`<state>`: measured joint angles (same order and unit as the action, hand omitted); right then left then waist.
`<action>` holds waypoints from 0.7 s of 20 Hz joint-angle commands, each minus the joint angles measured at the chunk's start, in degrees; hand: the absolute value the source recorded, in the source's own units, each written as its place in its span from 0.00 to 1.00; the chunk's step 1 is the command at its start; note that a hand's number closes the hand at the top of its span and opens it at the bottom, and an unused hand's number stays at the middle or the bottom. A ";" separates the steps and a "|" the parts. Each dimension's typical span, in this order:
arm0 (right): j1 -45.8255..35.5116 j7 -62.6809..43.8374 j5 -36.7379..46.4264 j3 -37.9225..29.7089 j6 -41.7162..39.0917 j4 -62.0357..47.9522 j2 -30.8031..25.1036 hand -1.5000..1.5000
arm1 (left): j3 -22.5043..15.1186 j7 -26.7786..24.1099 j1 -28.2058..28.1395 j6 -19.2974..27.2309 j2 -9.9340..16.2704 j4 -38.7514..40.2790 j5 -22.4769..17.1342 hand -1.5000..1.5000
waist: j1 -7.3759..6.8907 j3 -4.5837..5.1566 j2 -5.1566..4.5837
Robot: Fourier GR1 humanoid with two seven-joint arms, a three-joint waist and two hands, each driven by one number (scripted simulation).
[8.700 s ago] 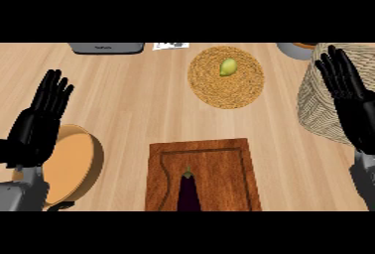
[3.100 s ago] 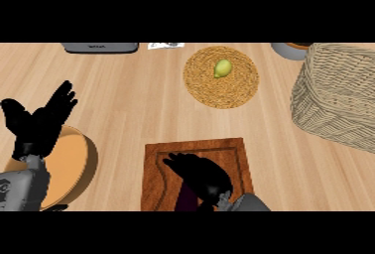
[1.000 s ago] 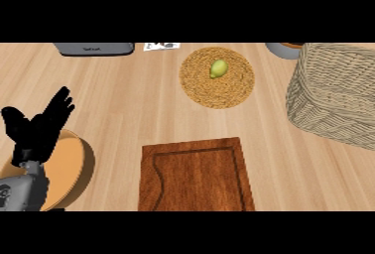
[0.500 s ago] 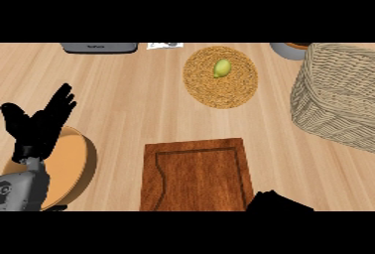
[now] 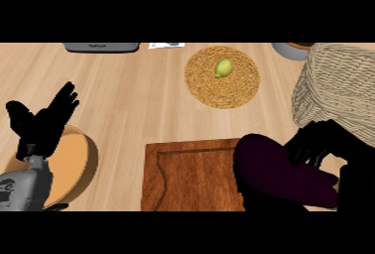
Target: Pick the eggplant from the cutting board and place it in the basket
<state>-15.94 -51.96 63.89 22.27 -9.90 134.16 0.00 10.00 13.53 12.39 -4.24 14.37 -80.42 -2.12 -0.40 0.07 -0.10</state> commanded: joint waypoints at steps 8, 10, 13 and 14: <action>-13.52 7.98 -14.86 -31.35 -4.39 -12.80 -9.81 1.00 | 2.35 1.33 0.38 -3.06 2.37 0.32 -2.60 0.50 | 0.26 -0.08 0.00; -9.25 12.20 -17.20 -34.72 -3.27 -13.58 -12.02 1.00 | -0.49 1.25 -0.99 1.34 -1.59 -1.56 0.72 0.50 | 0.42 -0.10 0.04; -7.17 17.68 -20.39 -38.38 -1.51 -17.81 -14.08 1.00 | 1.16 -1.29 -1.17 -1.10 0.19 -0.13 -0.55 0.50 | 0.46 -0.09 0.06; -4.20 21.44 -22.09 -40.28 -0.24 -18.57 -14.57 1.00 | -0.09 -1.88 -1.87 0.34 -1.49 -0.19 0.71 0.50 | 0.56 -0.11 0.05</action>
<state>-24.94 -38.46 46.48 -11.91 -12.50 119.01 -11.82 10.47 13.00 11.21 -4.55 13.91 -80.93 -2.25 -0.04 -0.01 -0.06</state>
